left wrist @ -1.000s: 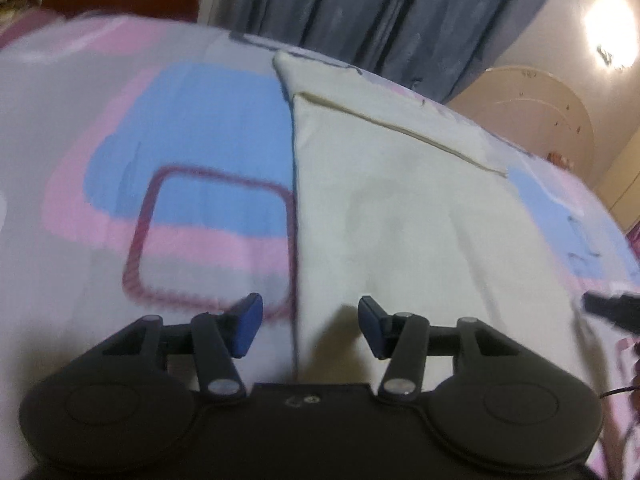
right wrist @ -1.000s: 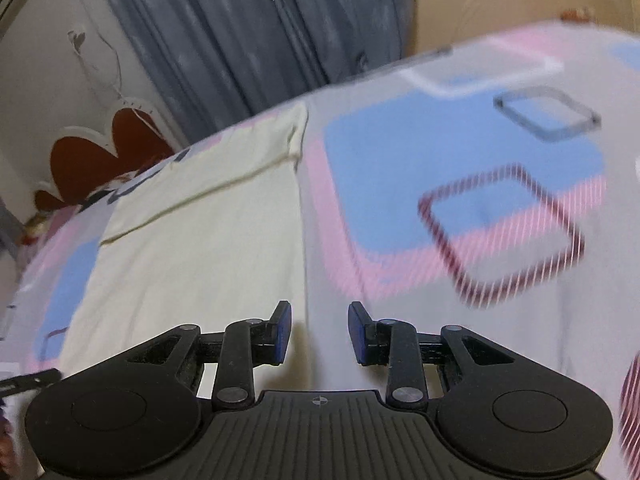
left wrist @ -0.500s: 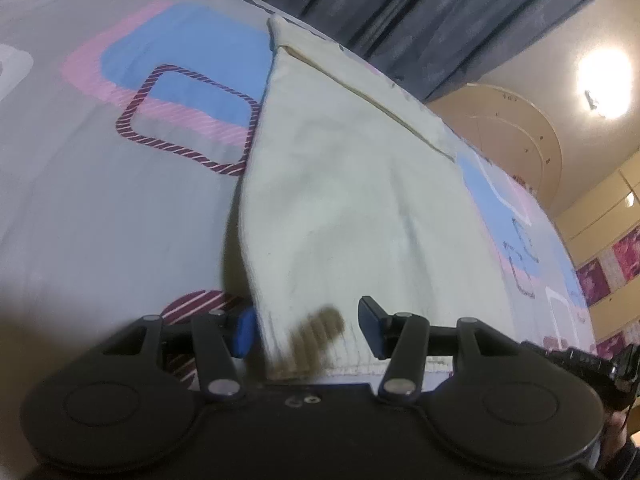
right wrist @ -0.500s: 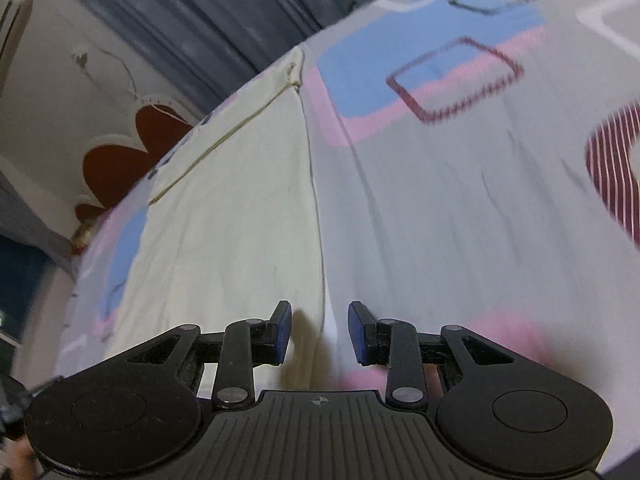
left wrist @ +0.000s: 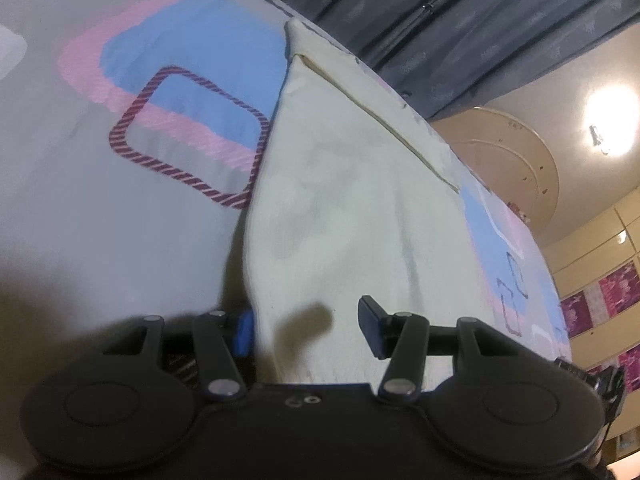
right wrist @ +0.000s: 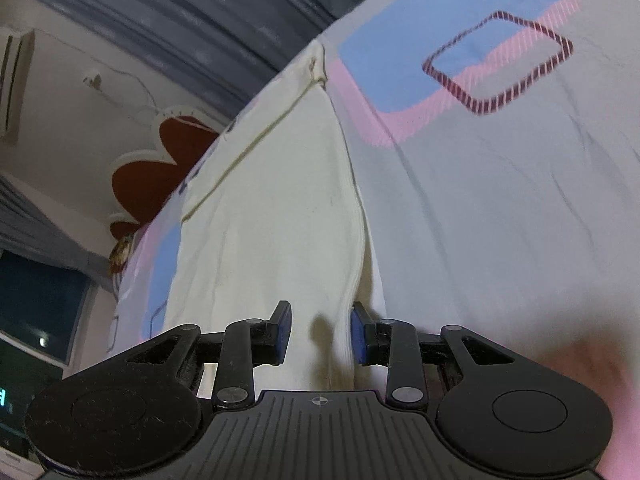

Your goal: Fold small clothes

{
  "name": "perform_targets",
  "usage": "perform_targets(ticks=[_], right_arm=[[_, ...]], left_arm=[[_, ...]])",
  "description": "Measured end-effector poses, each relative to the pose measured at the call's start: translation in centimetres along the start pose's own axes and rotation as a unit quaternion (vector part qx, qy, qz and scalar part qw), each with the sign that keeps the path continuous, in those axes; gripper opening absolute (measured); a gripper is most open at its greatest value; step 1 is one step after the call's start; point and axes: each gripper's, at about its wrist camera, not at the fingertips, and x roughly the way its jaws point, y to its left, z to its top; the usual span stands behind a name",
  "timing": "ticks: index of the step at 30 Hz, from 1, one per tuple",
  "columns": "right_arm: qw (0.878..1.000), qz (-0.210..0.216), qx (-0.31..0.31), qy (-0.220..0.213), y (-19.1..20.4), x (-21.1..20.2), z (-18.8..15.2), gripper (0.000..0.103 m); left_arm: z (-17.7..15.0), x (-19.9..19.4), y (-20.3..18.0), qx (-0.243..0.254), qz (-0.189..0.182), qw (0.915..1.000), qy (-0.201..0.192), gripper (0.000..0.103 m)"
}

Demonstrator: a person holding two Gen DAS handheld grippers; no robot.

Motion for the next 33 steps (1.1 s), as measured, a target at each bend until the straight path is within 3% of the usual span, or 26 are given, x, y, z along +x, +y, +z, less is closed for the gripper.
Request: perform_targets(ticks=[6,12,15,17,21,23,25,29,31,33], right_arm=[[1.000,0.013,0.012,0.023,-0.9,1.0,0.3,0.031],[0.998,0.035,-0.012,0.049,-0.6,0.9,-1.4,0.031],[0.998,0.040,-0.009,0.048,-0.8,0.9,-1.4,0.030],[0.998,0.037,-0.014,0.050,-0.8,0.8,-1.3,0.005],[0.998,0.033,-0.031,0.050,-0.7,0.5,-1.1,0.005],[0.997,0.028,-0.038,0.055,-0.3,0.6,-1.1,0.005],[0.997,0.020,-0.042,0.061,-0.1,0.9,-1.1,0.006],[0.996,0.005,-0.059,0.068,0.5,1.3,-1.0,0.005],[0.995,0.008,-0.081,0.062,1.2,0.8,-1.0,0.003],[0.994,0.021,-0.095,0.043,2.0,-0.5,-0.9,0.003]], left_arm=[[0.0,0.1,0.4,-0.007,-0.011,0.9999,0.001,0.049],[-0.8,-0.1,-0.4,0.036,-0.005,0.9993,0.006,0.049],[-0.7,0.0,-0.5,0.024,-0.007,0.9997,0.002,0.049],[-0.8,-0.1,-0.4,0.025,-0.008,0.9997,-0.003,0.049],[-1.5,-0.3,-0.4,0.028,-0.005,0.9995,-0.015,0.050],[-1.6,-0.3,-0.4,0.023,-0.001,0.9995,-0.020,0.047],[-1.5,-0.2,-0.3,0.016,0.011,0.9995,-0.024,0.038],[-1.4,-0.2,-0.7,0.011,0.013,0.9995,-0.028,0.035],[-1.4,-0.7,-0.6,0.010,-0.003,0.9994,-0.032,0.002],[-1.5,-1.9,-0.3,-0.005,-0.029,0.9980,-0.056,0.002]])
